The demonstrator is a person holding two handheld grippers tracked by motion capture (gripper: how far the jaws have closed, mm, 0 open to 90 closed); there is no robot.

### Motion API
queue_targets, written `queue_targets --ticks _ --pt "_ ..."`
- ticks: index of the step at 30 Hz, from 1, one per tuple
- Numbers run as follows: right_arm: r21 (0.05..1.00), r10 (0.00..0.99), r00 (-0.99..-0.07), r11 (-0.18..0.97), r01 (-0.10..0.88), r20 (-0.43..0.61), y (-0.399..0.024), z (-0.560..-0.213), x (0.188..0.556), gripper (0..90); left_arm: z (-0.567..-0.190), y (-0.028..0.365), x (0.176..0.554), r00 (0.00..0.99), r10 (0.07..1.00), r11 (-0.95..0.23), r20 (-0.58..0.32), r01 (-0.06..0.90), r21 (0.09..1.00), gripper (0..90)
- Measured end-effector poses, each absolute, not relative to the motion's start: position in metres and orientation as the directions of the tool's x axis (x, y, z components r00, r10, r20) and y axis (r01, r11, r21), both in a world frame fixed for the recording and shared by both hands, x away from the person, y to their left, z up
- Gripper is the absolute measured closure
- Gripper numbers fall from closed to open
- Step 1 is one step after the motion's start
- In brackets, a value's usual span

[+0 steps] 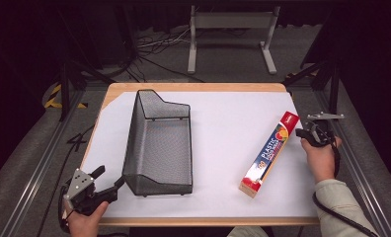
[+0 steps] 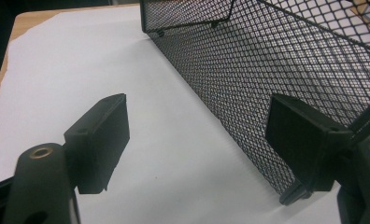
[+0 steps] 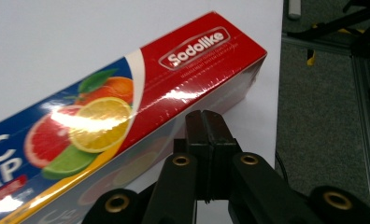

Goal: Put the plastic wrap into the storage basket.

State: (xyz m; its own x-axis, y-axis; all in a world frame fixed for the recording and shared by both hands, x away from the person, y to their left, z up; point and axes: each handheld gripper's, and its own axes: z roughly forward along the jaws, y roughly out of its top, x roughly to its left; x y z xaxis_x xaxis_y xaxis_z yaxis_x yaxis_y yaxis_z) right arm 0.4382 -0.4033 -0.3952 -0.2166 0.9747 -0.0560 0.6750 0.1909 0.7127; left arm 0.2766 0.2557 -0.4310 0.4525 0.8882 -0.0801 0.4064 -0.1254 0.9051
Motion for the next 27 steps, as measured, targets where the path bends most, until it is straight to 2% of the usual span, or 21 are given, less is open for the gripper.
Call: queue_targets --ticks 12,19,27 --pt "0.662 0.982 -0.184 0.170 0.730 -0.049 -0.404 -0.416 0.461 90.0 -0.433 0.259 0.272 0.446 0.891 -0.128 -0.080 0.416 0.900 22.4" --pt "0.656 0.973 -0.226 0.205 0.726 -0.054 -0.395 -0.418 0.472 90.0 -0.432 0.256 0.274 0.455 0.888 -0.138 -0.069 0.406 0.903 22.3" --pt "0.655 0.933 -0.353 0.307 0.691 -0.065 -0.351 -0.421 0.489 90.0 -0.432 0.257 0.275 0.459 0.886 -0.144 -0.066 0.408 0.901 22.3"
